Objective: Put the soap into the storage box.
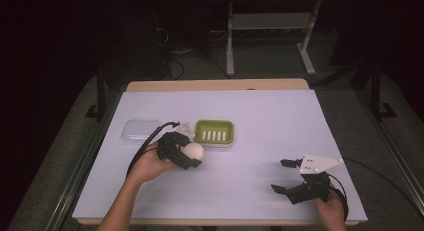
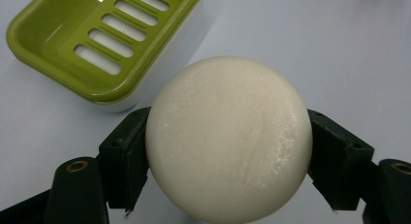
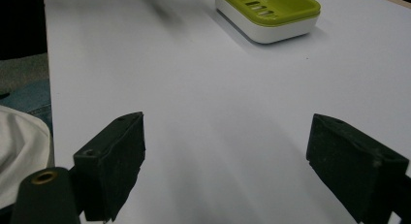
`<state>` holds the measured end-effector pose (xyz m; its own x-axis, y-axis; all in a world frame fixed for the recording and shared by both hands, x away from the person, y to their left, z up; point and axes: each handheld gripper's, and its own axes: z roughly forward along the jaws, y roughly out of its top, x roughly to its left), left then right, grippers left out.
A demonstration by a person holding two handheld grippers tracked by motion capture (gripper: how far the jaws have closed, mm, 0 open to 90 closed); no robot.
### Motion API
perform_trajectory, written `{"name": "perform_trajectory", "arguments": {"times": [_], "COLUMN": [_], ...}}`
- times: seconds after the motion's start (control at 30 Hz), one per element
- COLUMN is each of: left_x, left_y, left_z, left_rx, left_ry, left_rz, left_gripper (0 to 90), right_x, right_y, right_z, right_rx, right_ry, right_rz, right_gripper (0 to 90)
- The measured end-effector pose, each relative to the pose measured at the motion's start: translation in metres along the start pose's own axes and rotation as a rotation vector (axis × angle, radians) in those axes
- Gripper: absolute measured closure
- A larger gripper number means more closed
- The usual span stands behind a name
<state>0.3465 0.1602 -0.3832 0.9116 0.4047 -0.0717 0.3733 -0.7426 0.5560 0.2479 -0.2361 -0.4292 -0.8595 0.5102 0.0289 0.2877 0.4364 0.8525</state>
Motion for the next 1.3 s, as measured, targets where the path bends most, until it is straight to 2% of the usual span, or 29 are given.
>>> {"name": "perform_trajectory", "arguments": {"times": [0.23,0.27,0.37,0.5,0.53,0.57,0.67,0.7,0.73,0.93,0.97,1.03,1.13,1.17,1.2,1.3], "left_x": [0.005,0.005,0.008,0.011,0.013,0.013,0.015,0.016,0.016,0.019,0.02,0.019,0.02,0.02,0.021,0.021], "left_y": [0.007,0.008,0.01,0.012,0.012,0.013,0.016,0.017,0.018,0.023,0.025,0.028,0.032,0.034,0.035,0.039], "left_z": [-0.001,0.0,0.0,0.001,0.0,0.001,0.002,0.001,0.002,0.006,0.005,0.005,0.004,0.005,0.004,0.005], "left_rx": [0.003,-0.009,0.003,-0.002,0.008,-0.003,0.0,0.014,0.008,0.013,0.021,0.011,0.015,0.011,0.019,0.012], "left_ry": [0.004,0.003,0.008,0.005,0.002,0.004,0.008,0.009,0.007,0.007,0.006,0.005,0.008,0.007,0.007,0.009], "left_rz": [0.006,-0.007,0.001,-0.016,-0.007,-0.023,-0.021,-0.008,-0.021,-0.026,-0.016,-0.021,-0.006,-0.015,-0.003,-0.01], "left_gripper": [25.3,25.3,25.3,25.3,25.3,25.3,25.3,25.3,25.3,25.3,25.3,25.3,25.3,25.3,25.3,25.3], "right_x": [0.0,0.0,0.0,0.0,0.0,0.0,0.0,0.0,0.0,0.0,0.0,0.0,0.0,0.0,0.0,0.0], "right_y": [0.0,0.0,0.0,0.0,0.0,0.0,0.001,0.001,0.001,0.0,0.0,0.0,0.0,0.0,0.0,0.0], "right_z": [-0.001,-0.001,0.0,0.0,0.0,0.0,0.0,0.0,0.0,0.0,0.0,0.0,0.0,0.0,0.0,-0.001], "right_rx": [-0.002,-0.002,-0.002,-0.002,-0.002,-0.002,-0.001,-0.003,-0.004,-0.003,-0.003,-0.003,-0.004,-0.004,-0.005,-0.005], "right_ry": [-0.001,0.0,-0.002,-0.003,-0.003,-0.003,-0.005,-0.005,-0.005,-0.004,-0.004,-0.003,-0.004,-0.003,-0.003,-0.003], "right_rz": [0.003,0.002,-0.001,-0.001,-0.001,-0.001,0.0,0.0,0.001,0.0,0.001,0.001,0.003,0.003,0.001,0.001], "right_gripper": [13.0,13.1,13.1,13.1,13.1,13.1,13.1,13.1,13.1,13.1,13.0,13.1,13.1,13.0,13.1,13.0]}}
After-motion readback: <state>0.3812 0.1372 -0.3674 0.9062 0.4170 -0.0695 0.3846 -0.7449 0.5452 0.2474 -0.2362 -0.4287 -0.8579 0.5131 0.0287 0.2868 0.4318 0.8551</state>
